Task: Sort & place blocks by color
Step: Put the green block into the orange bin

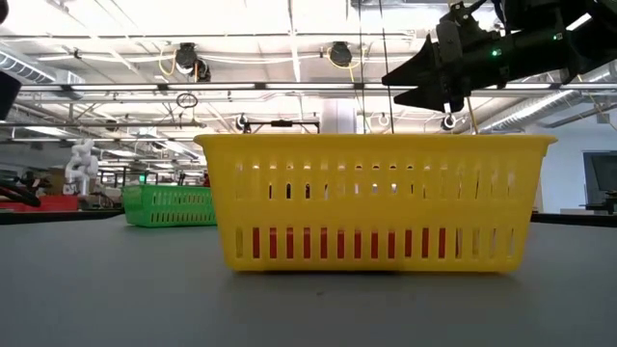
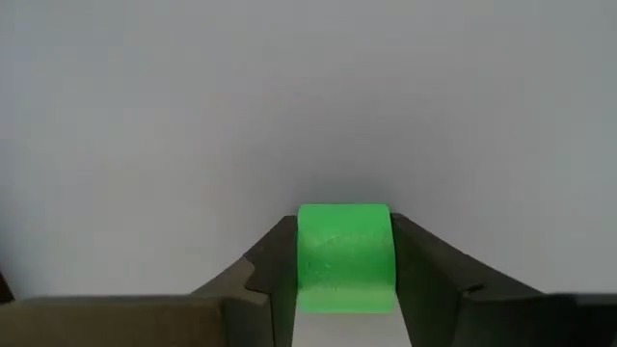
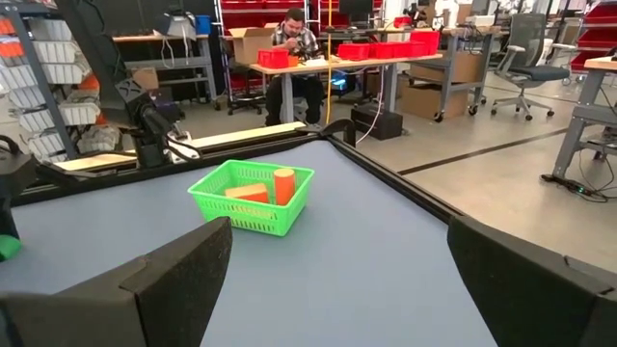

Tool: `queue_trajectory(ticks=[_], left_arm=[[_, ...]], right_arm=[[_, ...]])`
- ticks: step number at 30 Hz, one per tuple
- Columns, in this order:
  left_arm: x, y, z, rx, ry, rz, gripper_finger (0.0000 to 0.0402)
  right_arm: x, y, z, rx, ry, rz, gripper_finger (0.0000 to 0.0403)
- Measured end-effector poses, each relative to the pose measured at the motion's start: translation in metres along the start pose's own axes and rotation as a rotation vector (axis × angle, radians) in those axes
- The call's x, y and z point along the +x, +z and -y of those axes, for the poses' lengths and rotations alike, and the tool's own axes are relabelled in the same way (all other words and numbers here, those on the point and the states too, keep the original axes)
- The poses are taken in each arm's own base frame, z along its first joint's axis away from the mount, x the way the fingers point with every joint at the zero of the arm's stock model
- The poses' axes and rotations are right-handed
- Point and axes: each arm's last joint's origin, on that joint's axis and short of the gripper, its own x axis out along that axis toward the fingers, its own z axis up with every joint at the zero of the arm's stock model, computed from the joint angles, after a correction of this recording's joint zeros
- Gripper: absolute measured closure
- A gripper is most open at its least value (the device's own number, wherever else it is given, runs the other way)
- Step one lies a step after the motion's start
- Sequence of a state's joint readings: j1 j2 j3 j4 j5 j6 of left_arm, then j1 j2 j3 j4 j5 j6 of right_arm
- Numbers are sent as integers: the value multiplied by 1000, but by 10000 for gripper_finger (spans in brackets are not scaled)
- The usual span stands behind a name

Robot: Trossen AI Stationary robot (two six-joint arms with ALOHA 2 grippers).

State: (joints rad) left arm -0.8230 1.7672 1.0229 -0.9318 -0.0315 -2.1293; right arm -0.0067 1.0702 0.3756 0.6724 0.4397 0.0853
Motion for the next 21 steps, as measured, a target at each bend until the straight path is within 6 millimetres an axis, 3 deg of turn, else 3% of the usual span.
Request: queue_trajectory(ticks=[4, 9, 15, 21], left_arm=[[0, 4, 2, 33, 3, -5, 271], [-1, 22, 12, 121, 0, -9, 258], [-17, 67, 24, 273, -88, 117, 265], [-49, 118, 31, 474, -238, 375, 269]], right_arm=[[0, 0, 0, 0, 0, 0, 26], [0, 0, 0, 2, 0, 4, 26], [0, 0, 0, 28, 0, 3, 26], [0, 1, 0, 95, 15, 3, 26]])
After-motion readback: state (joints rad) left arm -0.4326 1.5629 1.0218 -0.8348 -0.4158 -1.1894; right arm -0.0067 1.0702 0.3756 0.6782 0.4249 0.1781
